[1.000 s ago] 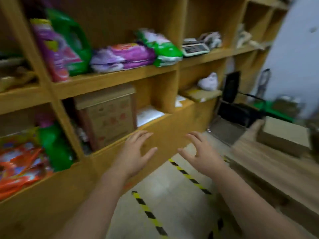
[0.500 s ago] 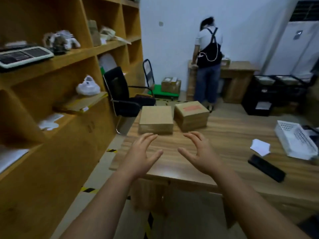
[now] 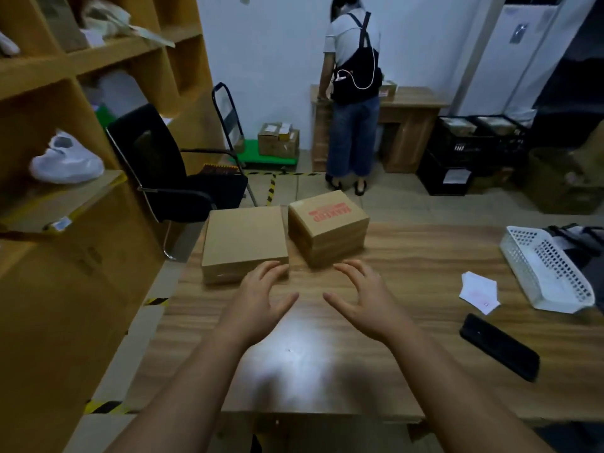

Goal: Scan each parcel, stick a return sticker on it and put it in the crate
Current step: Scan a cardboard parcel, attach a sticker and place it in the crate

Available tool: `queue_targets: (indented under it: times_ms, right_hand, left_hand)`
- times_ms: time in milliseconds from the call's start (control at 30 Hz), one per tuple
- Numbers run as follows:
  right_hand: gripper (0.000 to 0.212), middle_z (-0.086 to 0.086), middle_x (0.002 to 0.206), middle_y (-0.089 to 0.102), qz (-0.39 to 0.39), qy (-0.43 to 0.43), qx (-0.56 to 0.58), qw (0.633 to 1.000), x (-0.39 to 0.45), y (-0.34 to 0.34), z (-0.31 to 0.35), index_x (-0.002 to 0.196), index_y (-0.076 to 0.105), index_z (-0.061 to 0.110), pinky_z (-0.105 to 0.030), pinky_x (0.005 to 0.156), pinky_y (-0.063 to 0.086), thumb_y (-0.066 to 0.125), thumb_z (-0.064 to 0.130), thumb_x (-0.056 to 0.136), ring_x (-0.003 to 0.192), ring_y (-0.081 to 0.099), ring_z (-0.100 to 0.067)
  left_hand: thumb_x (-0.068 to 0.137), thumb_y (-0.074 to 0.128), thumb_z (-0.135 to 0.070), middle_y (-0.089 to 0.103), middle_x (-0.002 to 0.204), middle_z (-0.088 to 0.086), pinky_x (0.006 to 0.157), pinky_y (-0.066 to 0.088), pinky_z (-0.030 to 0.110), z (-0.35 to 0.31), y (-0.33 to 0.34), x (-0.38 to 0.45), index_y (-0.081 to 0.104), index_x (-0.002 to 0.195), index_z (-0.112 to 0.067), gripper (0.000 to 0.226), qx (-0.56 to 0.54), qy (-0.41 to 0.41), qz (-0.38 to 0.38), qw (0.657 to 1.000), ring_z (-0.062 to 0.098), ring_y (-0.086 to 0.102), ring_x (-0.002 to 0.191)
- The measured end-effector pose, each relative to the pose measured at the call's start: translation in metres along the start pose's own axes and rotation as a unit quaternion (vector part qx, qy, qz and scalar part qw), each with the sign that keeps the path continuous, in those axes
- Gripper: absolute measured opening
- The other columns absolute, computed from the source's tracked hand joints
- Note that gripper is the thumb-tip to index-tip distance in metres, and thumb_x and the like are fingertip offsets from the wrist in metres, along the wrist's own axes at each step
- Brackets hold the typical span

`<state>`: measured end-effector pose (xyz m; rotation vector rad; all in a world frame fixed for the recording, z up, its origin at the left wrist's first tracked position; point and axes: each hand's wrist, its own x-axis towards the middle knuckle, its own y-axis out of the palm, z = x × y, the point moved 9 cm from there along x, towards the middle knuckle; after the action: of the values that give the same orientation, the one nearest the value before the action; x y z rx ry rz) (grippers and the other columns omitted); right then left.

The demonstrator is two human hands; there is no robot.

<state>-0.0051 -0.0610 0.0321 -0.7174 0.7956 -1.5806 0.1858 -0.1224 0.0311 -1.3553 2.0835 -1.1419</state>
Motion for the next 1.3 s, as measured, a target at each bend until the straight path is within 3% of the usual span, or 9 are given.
queue_targets:
  times_ms: [133,433,600,767,900,1000,1133,1300]
  right_hand:
    - [0.066,0.009,0.151,0.032,-0.024,0.032,-0.010,0.999,0.057,-0.013,-0.025,0.144,0.041,0.031,-0.030,0.113,0.028,0.056,0.060,0.088,0.141,0.027,-0.012]
    - [0.062,0.005,0.147,0.038,-0.018,0.091,-0.002,0.996,0.147,-0.031,-0.110,0.144,0.043,0.028,-0.034,0.114,0.028,0.057,0.055,0.090,0.139,0.030,-0.017]
    - [0.058,0.001,0.145,0.041,0.012,0.090,0.011,0.996,0.200,-0.028,-0.168,0.141,0.046,0.027,-0.036,0.113,0.033,0.057,0.053,0.090,0.136,0.036,-0.021]
    - [0.054,-0.004,0.149,0.037,0.004,0.081,0.007,0.997,0.267,-0.030,-0.204,0.143,0.045,0.024,-0.038,0.114,0.029,0.055,0.046,0.094,0.139,0.032,-0.025]
    - [0.054,-0.008,0.155,0.029,0.059,0.083,-0.004,0.995,0.305,-0.006,-0.222,0.147,0.039,0.028,-0.038,0.115,0.026,0.051,0.044,0.097,0.143,0.025,-0.027]
    - [0.054,-0.012,0.146,0.038,0.085,0.081,0.026,0.993,0.307,0.013,-0.227,0.148,0.038,0.029,-0.036,0.112,0.031,0.055,0.038,0.097,0.135,0.037,-0.029]
    - [0.053,-0.007,0.140,0.037,0.075,0.103,0.068,0.990,0.272,0.019,-0.234,0.145,0.040,0.035,-0.039,0.110,0.038,0.058,0.040,0.095,0.129,0.043,-0.026]
    - [0.053,0.000,0.124,0.043,0.026,0.106,0.081,0.991,0.204,0.013,-0.235,0.141,0.048,0.032,-0.035,0.102,0.045,0.063,0.041,0.092,0.109,0.053,-0.019]
  left_hand:
    - [0.091,0.058,-0.050,0.038,0.146,-0.013,0.110,0.027,0.027,0.005,0.009,0.076,0.041,0.144,-0.031,0.058,-0.008,0.020,0.024,0.999,0.010,0.032,0.136]
    - [0.093,0.055,-0.047,0.036,0.150,-0.008,0.114,0.030,0.036,0.005,0.065,0.191,0.043,0.144,-0.030,0.055,-0.006,0.002,0.041,0.999,0.016,0.032,0.138]
    - [0.093,0.056,-0.046,0.028,0.154,-0.005,0.116,0.029,0.041,0.016,0.102,0.225,0.046,0.142,-0.031,0.051,-0.007,-0.075,0.035,0.997,0.020,0.028,0.140]
    - [0.093,0.057,-0.047,0.019,0.159,-0.001,0.117,0.024,0.043,0.035,0.128,0.253,0.042,0.144,-0.037,0.054,0.007,-0.181,0.020,0.983,0.025,0.022,0.144]
    - [0.093,0.061,-0.037,0.032,0.155,0.002,0.113,0.027,0.032,0.049,0.148,0.259,0.044,0.144,-0.029,0.054,-0.031,-0.226,0.010,0.973,0.024,0.034,0.139]
    - [0.090,0.067,-0.029,0.043,0.148,0.002,0.108,0.030,0.024,0.052,0.154,0.256,0.049,0.141,-0.023,0.054,-0.060,-0.227,-0.026,0.972,0.021,0.044,0.132]
    - [0.084,0.075,-0.025,0.054,0.134,-0.001,0.105,0.042,0.031,0.053,0.156,0.240,0.056,0.131,-0.020,0.052,-0.110,-0.240,-0.070,0.962,0.016,0.053,0.121]
    - [0.080,0.079,-0.021,0.056,0.129,-0.004,0.102,0.045,0.030,0.040,0.160,0.205,0.059,0.126,-0.021,0.050,-0.118,-0.204,-0.052,0.971,0.012,0.054,0.117]
